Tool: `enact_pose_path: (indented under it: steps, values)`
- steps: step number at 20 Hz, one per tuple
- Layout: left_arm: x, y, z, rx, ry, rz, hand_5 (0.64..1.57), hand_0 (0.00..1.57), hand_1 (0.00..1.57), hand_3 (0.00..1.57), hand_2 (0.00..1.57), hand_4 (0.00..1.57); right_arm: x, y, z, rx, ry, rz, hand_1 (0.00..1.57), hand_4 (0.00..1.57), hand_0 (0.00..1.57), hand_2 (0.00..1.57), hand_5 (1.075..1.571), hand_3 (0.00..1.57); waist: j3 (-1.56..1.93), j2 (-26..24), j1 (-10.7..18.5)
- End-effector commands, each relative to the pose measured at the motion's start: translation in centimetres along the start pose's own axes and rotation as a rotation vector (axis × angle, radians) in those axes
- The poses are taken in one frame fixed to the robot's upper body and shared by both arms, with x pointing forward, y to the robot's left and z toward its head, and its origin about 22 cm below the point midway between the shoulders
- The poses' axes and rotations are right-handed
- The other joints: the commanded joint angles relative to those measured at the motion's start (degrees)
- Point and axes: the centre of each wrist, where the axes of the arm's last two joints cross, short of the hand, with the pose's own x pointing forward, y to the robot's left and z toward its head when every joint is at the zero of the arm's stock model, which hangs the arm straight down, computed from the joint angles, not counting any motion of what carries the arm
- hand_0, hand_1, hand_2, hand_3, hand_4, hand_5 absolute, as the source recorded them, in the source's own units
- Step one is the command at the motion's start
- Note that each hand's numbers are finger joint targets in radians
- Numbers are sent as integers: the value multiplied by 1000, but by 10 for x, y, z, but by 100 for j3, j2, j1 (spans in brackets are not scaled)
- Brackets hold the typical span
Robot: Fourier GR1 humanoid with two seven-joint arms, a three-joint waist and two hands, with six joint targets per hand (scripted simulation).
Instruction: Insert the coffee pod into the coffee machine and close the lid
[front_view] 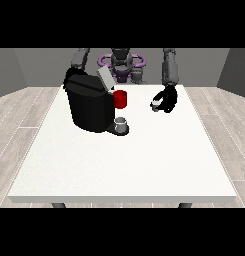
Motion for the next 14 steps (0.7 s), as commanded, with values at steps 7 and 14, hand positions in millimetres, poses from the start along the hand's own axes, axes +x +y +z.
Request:
enact_pose_path:
  steps: [7,14]
  values:
    - [49,50,-32,-66,-150,31,1571,1388,1388,1353,1408,583,-13,-4,-1,-24,116,-15,0,442,0,0,1571,0,-4,-558,110]
    - [89,88,-49,4,-262,29,1571,1256,1256,1292,1331,545,-7,-6,-17,-1,33,0,0,468,0,0,1571,0,-5,-144,34]
